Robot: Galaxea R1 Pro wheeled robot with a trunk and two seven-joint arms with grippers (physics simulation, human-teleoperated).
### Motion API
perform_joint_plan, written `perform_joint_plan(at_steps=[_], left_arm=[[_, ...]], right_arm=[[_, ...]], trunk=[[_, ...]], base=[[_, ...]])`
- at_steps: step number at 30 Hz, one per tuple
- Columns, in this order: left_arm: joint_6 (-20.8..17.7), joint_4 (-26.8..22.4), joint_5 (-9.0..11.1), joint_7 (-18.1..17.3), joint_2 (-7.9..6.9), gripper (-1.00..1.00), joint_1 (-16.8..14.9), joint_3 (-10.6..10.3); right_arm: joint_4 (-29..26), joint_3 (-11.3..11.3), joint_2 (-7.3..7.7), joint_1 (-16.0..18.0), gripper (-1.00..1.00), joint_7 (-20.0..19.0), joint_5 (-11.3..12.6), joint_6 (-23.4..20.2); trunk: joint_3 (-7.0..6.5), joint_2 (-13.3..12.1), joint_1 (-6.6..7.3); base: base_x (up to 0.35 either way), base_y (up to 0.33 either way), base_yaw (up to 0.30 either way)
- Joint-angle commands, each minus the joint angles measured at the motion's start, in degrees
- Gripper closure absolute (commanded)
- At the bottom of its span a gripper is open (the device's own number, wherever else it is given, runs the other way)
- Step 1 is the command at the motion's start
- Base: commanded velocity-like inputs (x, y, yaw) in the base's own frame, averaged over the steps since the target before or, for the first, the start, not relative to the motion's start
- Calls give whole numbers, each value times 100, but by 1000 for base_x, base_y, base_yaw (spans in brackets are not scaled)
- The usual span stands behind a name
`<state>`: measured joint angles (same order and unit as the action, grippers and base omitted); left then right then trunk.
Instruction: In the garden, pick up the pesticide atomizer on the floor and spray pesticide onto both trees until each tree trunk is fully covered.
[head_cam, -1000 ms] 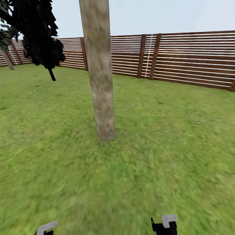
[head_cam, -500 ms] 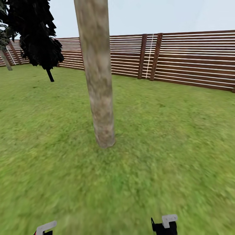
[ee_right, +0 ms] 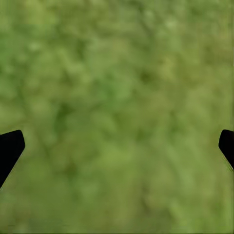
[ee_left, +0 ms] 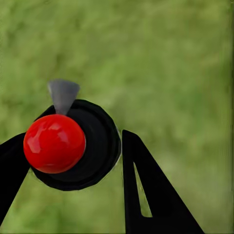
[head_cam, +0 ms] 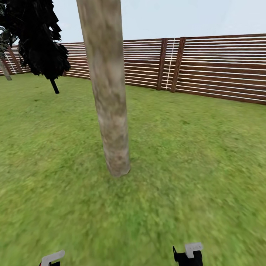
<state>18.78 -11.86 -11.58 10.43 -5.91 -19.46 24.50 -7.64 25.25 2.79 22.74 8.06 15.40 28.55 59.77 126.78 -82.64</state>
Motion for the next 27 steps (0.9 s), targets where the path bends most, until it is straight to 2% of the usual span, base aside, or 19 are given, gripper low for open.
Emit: perform_joint_plan(at_steps=[1, 5, 11, 12, 13, 14, 15, 17, 18, 19, 20, 21, 22, 24, 27], left_arm=[[20, 12, -58, 25, -3, 100, -5, 29], [20, -9, -55, 29, -25, 100, -1, 37], [13, -39, -109, -8, -29, 100, -17, -36], [25, -76, -275, -308, -171, 100, -52, -245], [24, -84, -407, -719, -284, 100, -84, -413], [18, -95, -467, -1102, -360, 100, -100, -494], [0, -158, -525, -1745, -448, 100, -117, -571], [-55, -365, -632, -2948, -605, 100, -268, -639], [-74, -408, -700, -3336, -657, 100, -342, -649], [-94, -445, -862, -3852, -733, 100, -487, -657], [-107, -465, -1093, -4267, -798, 100, -662, -661], [-131, -474, -1370, -4592, -837, 100, -829, -663], [-181, -478, -1569, -4769, -848, 100, -929, -661], [-586, -492, -2102, -5196, -826, 100, -1165, -658], [-970, -596, -2613, -5564, -731, 100, -1328, -668]], right_arm=[[-1, 50, 2, 2, -100, 29, 33, 10], [-6, 41, -2, 2, -100, 31, 39, 10], [-53, 27, -15, 2, -100, 13, 33, -1], [-104, 53, -7, 2, -100, -13, -88, -6], [-206, 73, -3, 2, -100, -18, -319, -8], [-296, 80, 2, 7, -100, -23, -557, -11], [-435, 87, 15, 34, -100, -35, -999, -18], [-722, 86, 15, 198, -100, -158, -1801, -38], [-829, 86, 3, 285, -100, -280, -2026, -46], [-955, 85, -18, 398, -100, -555, -2295, -62], [-1032, 87, -34, 500, -100, -920, -2468, -133], [-1088, 90, -54, 630, -100, -1326, -2560, -316], [-1146, 92, -84, 793, -100, -1751, -2610, -639], [-1239, 93, -166, 1091, -100, -2472, -2649, -1332], [-1536, 94, -216, 1406, -100, -3516, -2669, -2029]], trunk=[[4, 1, -3], [4, 1, -3], [4, 1, -3], [4, 1, -3], [4, 1, -3], [4, 1, -3], [4, 1, -3], [4, 1, -3], [4, 1, -3], [4, 1, -3], [4, 1, -3], [4, 1, -3], [4, 1, -3], [4, 1, -3], [4, 1, -3]], base=[[340, 94, 0], [323, 116, 0], [50, 14, 0], [1, 0, 0], [0, 0, 0], [0, 0, 0], [0, 0, 0], [0, 0, 0], [0, 0, 0], [0, 0, 0], [0, 0, 0], [0, 0, 0], [0, 0, 0], [0, 0, 0], [0, 0, 0]])
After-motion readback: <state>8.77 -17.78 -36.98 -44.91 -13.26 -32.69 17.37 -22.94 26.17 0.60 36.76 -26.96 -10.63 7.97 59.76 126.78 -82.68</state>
